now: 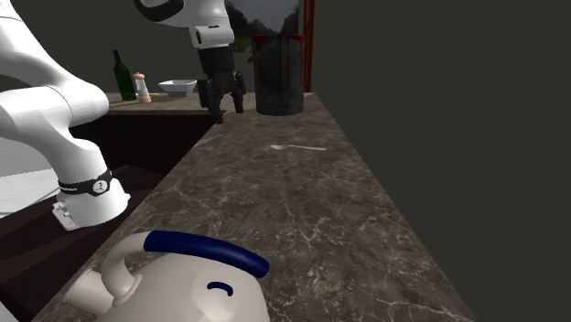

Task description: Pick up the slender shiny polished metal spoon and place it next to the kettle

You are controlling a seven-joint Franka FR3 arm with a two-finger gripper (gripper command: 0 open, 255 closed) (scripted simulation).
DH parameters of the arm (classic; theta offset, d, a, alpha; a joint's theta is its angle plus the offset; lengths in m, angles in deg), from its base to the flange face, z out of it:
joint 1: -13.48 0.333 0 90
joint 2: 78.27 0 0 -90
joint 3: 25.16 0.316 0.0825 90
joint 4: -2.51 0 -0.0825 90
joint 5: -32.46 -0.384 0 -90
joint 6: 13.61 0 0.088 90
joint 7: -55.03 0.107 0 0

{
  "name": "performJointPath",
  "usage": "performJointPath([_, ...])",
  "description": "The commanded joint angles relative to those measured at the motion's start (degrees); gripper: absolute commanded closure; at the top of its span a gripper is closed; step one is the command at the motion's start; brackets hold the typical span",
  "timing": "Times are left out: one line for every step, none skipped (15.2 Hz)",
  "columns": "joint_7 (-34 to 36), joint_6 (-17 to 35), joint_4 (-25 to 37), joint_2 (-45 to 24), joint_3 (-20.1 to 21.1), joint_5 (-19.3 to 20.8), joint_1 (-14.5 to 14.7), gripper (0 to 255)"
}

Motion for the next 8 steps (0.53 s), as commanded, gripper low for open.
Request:
performJointPath([1.1,3.1,1.2,-3.5,1.5,-0.2,0.7,0])
performJointPath([1.6,4.6,1.8,-5.2,2.2,-0.1,0.9,0])
performJointPath([2.2,6.0,2.5,-7.0,2.9,0.0,1.2,0])
performJointPath([2.8,7.4,3.2,-8.7,3.6,0.2,1.4,0])
performJointPath([3.4,8.7,4.0,-10.5,4.3,0.5,1.7,0])
performJointPath([4.1,10.0,4.9,-12.3,5.0,0.9,1.9,0])
performJointPath([4.8,11.3,5.8,-14.1,5.6,1.4,2.1,0])
performJointPath([5.5,12.4,6.8,-16.0,6.2,1.9,2.4,0])
